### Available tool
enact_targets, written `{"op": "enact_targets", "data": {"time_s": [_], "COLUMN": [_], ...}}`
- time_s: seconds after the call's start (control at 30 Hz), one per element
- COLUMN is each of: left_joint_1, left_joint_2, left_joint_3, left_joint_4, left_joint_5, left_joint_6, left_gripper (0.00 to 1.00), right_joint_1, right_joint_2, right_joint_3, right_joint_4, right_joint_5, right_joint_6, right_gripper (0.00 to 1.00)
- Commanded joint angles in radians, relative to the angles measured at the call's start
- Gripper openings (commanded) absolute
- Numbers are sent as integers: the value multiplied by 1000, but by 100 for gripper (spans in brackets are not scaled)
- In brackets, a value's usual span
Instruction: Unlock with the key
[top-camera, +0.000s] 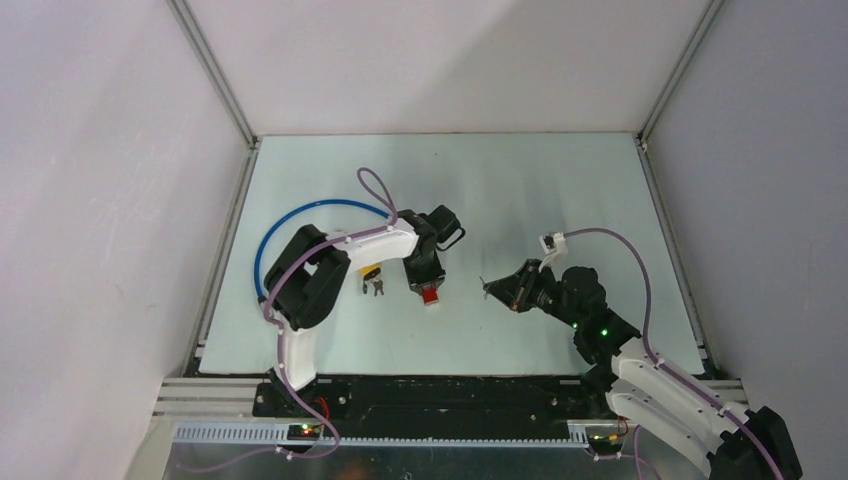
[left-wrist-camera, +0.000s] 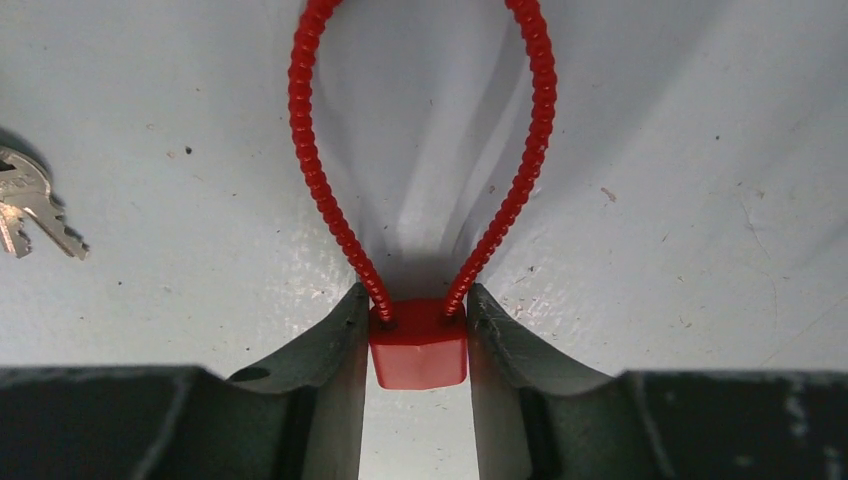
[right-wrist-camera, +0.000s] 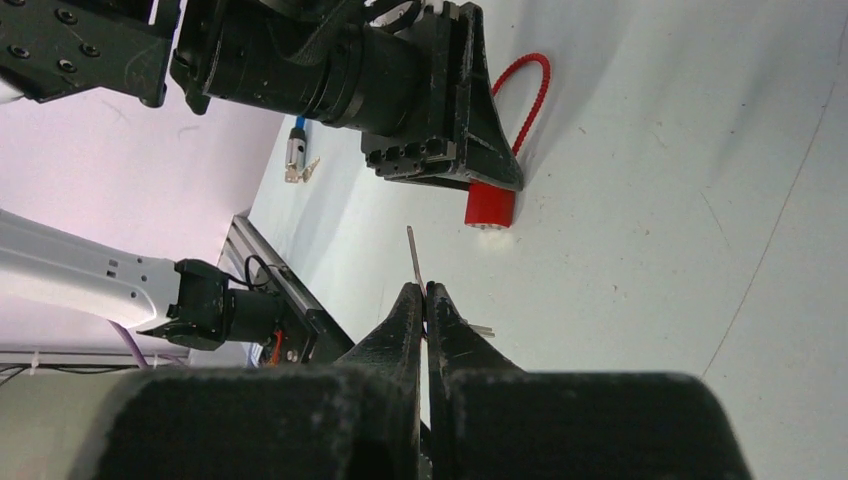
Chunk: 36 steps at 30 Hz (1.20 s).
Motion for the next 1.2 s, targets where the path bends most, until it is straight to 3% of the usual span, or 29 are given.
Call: {"op": "enact_targets", "data": {"time_s": [0.0,0.03,0.07,0.13,0.57,1.17], "left_joint_1": [18,19,19,20,22,21], "left_joint_2": [-25,-35,-59,-99,-359,-405], "left_joint_3": [-11,-12,-13,-18,-40,-66], "left_joint_4": [33,34,35,37,45,90], "left_joint_5": [-4,-1,1,13,63,143], "left_joint_6": [-41,-43,-46,-56,-125,-143], "left_gripper": [29,26,13,2,0,0], "right_joint_1": [14,28,37,68,234,293], "right_joint_2": [8,16,22,40,181,372], "right_joint_3": [-39,-48,-50,-51,-22,48], "right_joint_4": [132,160,170,191,308,443], "right_joint_5": [-22,-20,-13,24,201,254], "right_joint_6": [17,18,19,24,29,29], "right_gripper": [0,0,0,0,0,0]}}
